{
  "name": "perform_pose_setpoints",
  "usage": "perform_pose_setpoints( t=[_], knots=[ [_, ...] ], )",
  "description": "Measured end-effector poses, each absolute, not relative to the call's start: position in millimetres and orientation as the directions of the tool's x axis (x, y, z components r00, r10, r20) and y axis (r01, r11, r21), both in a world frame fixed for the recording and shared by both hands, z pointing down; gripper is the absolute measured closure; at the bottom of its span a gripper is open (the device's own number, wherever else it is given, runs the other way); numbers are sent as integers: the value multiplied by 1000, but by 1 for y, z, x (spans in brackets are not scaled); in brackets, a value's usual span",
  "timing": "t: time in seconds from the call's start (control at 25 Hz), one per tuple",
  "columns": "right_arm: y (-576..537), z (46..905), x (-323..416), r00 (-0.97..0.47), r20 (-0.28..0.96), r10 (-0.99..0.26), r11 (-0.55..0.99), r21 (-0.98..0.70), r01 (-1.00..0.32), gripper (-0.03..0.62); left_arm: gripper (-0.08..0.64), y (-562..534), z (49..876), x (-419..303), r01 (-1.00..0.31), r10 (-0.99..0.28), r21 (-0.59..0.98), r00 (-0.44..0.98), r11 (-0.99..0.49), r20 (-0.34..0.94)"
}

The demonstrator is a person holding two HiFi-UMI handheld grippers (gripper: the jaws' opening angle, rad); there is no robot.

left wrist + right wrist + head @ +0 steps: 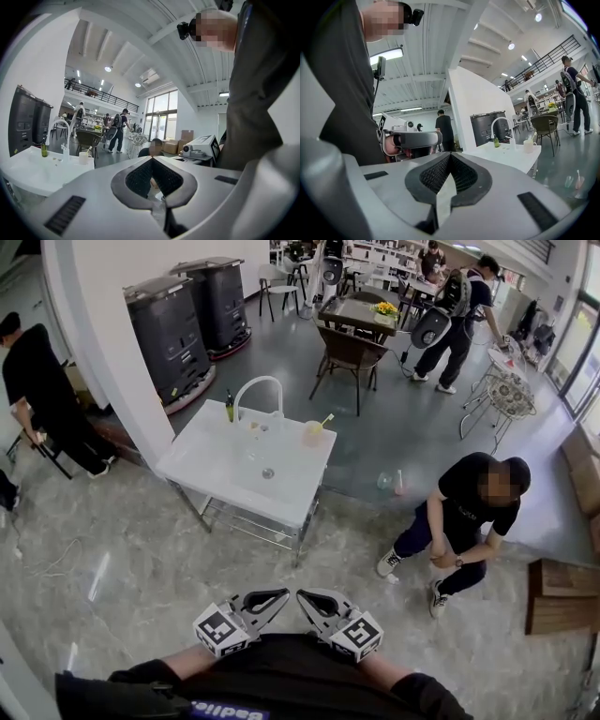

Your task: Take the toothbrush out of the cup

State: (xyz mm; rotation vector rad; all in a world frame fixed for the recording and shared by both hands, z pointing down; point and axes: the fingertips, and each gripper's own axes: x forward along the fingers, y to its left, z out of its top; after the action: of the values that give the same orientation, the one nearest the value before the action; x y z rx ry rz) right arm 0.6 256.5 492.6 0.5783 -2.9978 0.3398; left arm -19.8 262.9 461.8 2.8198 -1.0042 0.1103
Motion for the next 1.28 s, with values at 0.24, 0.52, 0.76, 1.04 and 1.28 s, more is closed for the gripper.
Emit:
perform_pose_setpoints(
  t=[0.24,0.52,0.76,1.04,1.28],
  knots=[
    [247,490,16,-932,96,-350,912,-194,-363,580,551,255,462,-8,-654,-644,117,756,-747,116],
    [244,501,31,-941,92,-327,919,-201,-339,581,551,250,471,7,-678,-666,130,735,-723,131],
    [235,505,52,-942,85,-324,917,-216,-334,581,551,242,471,20,-708,-696,156,706,-689,128],
    [220,508,64,-935,79,-346,904,-238,-355,581,551,230,472,27,-716,-704,148,698,-683,131],
    [210,512,66,-929,94,-359,900,-228,-371,581,551,217,472,25,-711,-699,143,703,-689,127]
  ],
)
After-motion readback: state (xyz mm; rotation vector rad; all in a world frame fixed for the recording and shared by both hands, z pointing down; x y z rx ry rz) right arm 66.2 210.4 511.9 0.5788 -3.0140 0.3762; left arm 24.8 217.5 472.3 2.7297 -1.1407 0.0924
